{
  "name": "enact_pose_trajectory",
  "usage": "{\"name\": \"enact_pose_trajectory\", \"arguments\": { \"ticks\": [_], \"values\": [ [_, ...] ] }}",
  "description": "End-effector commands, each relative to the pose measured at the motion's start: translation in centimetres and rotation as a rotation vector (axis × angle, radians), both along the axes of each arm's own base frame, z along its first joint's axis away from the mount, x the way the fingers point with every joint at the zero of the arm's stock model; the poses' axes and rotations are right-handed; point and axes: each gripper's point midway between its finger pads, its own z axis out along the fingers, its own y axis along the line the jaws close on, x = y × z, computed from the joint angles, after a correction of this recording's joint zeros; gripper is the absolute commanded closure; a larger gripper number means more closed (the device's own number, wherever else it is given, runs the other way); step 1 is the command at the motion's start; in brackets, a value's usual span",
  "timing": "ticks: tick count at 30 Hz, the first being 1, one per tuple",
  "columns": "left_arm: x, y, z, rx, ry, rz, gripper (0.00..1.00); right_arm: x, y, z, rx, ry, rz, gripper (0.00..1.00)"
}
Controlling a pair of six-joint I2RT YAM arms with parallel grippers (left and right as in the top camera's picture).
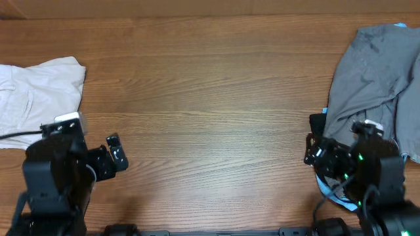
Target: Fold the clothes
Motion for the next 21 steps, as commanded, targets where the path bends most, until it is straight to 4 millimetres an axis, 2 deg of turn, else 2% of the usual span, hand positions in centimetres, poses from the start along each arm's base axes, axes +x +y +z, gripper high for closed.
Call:
{"name": "enact_pose_trajectory", "arguments": {
  "ticks": [1,21],
  "values": [
    [0.22,-0.17,-0.06,0.003,0.0,-0.019,0.0,-0.03,-0.76,0.59,-0.024,-0.034,-0.035,0.0],
    [0.15,-0.17,-0.51,0.002,0.024,-0.019,0.0,-0.34,-0.83,0.15,-0.029,-0.01,-0.036,0.0]
  ]
}}
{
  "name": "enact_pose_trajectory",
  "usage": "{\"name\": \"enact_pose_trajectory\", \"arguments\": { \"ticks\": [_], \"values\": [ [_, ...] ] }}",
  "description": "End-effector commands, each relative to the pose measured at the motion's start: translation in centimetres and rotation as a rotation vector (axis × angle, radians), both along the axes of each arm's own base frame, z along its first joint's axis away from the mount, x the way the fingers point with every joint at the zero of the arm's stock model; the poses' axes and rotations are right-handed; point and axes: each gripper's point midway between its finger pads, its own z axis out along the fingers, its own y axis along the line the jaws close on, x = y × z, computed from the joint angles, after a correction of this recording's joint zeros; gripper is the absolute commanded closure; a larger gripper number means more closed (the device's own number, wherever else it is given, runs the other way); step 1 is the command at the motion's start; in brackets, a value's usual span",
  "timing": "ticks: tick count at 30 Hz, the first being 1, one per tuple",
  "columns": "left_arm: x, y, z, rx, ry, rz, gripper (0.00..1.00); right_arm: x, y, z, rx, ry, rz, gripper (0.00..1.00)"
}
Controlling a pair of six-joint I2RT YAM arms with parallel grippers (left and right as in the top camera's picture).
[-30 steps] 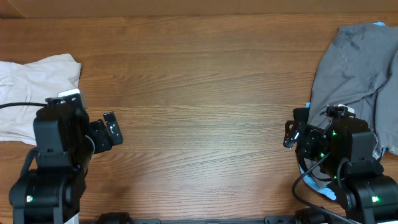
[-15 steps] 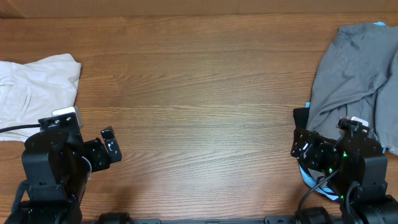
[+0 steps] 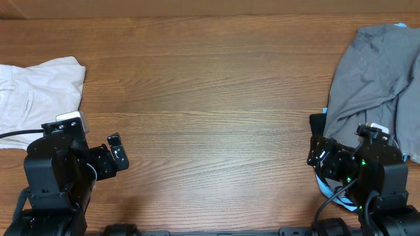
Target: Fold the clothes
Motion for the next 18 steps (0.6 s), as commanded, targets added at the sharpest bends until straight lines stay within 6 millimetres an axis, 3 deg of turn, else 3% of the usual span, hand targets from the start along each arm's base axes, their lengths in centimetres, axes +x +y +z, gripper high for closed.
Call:
{"name": "enact_pose_trajectory", "arguments": {
  "ticks": [1,8,18],
  "values": [
    [0.0,-0.1,-0.2,0.005,0.005,-0.016,0.0,0.2,-0.2,0.2,-0.01,-0.013,-0.011,0.0],
    [0.0,-0.1,-0.2,0.005,0.006,-0.016,0.0,2.2,0.1,1.4,-0.092,-0.141,0.071,0.0],
    [0.0,-0.1,-0.2,0.005,0.006,-0.016,0.0,2.5,0.1,-0.3,-0.105,-0.44,0.08,0.0]
  ]
}}
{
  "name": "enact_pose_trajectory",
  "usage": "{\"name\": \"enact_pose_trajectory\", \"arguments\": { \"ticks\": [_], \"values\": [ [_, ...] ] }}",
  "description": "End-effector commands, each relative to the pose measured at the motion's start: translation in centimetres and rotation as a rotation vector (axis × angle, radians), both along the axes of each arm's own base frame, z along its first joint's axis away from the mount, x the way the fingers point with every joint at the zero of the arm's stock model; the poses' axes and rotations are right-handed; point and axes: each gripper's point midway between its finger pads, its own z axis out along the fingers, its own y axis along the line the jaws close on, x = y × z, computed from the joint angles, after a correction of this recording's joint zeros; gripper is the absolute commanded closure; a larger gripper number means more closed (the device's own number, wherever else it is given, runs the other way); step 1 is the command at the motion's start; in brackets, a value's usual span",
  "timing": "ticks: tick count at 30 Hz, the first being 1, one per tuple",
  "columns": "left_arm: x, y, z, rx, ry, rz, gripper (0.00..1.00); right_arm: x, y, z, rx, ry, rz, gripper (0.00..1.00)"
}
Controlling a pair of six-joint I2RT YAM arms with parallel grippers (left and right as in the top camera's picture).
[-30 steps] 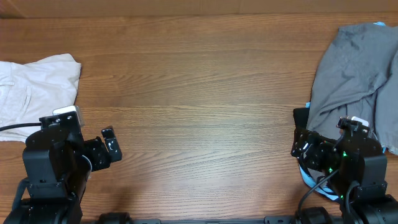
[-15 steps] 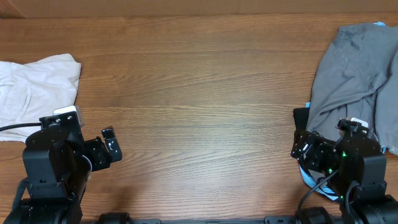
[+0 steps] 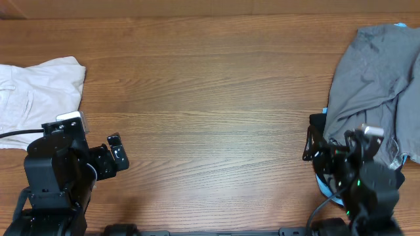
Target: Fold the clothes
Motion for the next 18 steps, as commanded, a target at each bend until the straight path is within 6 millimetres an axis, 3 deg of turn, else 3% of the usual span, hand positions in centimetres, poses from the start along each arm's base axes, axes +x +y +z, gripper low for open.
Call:
{"name": "enact_pose_trajectory", "arguments": {
  "ticks": [1,6,13,18],
  "values": [
    [0.0,-0.1,-0.1,0.005,0.004,-0.016,0.0,-0.6,-0.2,-0.9,-0.011,-0.091,0.001,0.0],
    [0.0,-0.1,-0.1,0.005,0.005,-0.016,0.0,-0.6,-0.2,-1.1,0.006,-0.219,-0.001,0.0],
    [0.0,-0.1,-0.1,0.005,0.004,-0.016,0.0,0.1,-0.1,0.3,-0.013,-0.459,0.004,0.0],
    [0.0,-0.1,-0.1,0.005,0.004,-0.016,0.0,0.8,0.0,-0.2,-0.018,-0.583,-0.002,0.0]
  ]
}}
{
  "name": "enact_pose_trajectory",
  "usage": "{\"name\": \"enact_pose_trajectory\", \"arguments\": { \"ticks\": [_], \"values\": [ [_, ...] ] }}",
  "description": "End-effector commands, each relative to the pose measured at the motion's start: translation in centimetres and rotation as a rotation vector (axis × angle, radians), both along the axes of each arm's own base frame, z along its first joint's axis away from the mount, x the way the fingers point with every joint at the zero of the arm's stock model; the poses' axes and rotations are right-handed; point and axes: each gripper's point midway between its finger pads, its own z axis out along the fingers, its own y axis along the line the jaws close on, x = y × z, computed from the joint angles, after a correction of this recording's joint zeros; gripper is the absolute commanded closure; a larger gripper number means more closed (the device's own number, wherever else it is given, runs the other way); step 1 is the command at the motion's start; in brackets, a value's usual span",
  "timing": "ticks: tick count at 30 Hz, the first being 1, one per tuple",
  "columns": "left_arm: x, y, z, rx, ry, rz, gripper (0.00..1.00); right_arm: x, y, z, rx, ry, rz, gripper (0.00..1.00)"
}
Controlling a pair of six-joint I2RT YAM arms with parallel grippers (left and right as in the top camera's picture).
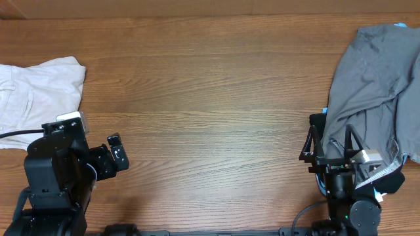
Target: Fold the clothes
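Observation:
A crumpled white garment (39, 92) lies at the table's left edge. A heap of grey clothes (374, 72) covers the far right, with a bit of blue cloth (400, 26) at its top edge. My left gripper (117, 152) hovers over bare wood just right of the white garment's lower corner, holding nothing. At the lower left fringe of the grey heap sits my right gripper (307, 149); the arm hides its fingers, so I cannot make out whether cloth lies between them.
The wooden table (210, 98) runs wide between the two piles. A small dark patch (318, 122) lies at the grey heap's left edge. Blue fabric (323, 187) shows under the right arm. Both arm bases stand at the near edge.
The right arm has changed pose: its wrist now sits more upright over the grey heap's lower edge, and its tip has stayed at about the same spot. The left arm and the clothes are unchanged.
The left arm stood still beside the white garment throughout. The right arm stayed at the grey heap's lower left corner and shifted its links slightly at each moment, ending more upright. Neither pile has changed shape.

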Motion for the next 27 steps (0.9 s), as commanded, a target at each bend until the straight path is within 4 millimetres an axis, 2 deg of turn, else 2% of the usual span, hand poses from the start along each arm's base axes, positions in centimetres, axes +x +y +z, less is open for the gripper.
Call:
{"name": "enact_pose_trajectory", "arguments": {
  "ticks": [1,6,11,27],
  "values": [
    [0.0,-0.1,-0.1,0.005,0.002,-0.016,0.0,0.6,-0.2,-1.8,-0.028,-0.038,-0.022,0.0],
    [0.0,-0.1,-0.1,0.005,0.002,-0.016,0.0,1.1,-0.3,-4.3,-0.036,0.038,-0.036,0.0],
    [0.0,-0.1,-0.1,0.005,0.002,-0.016,0.0,1.5,-0.3,-8.7,-0.064,0.215,-0.033,0.0],
    [0.0,-0.1,-0.1,0.005,0.002,-0.016,0.0,1.5,-0.3,-8.6,-0.064,0.213,-0.034,0.0]
  ]
}}
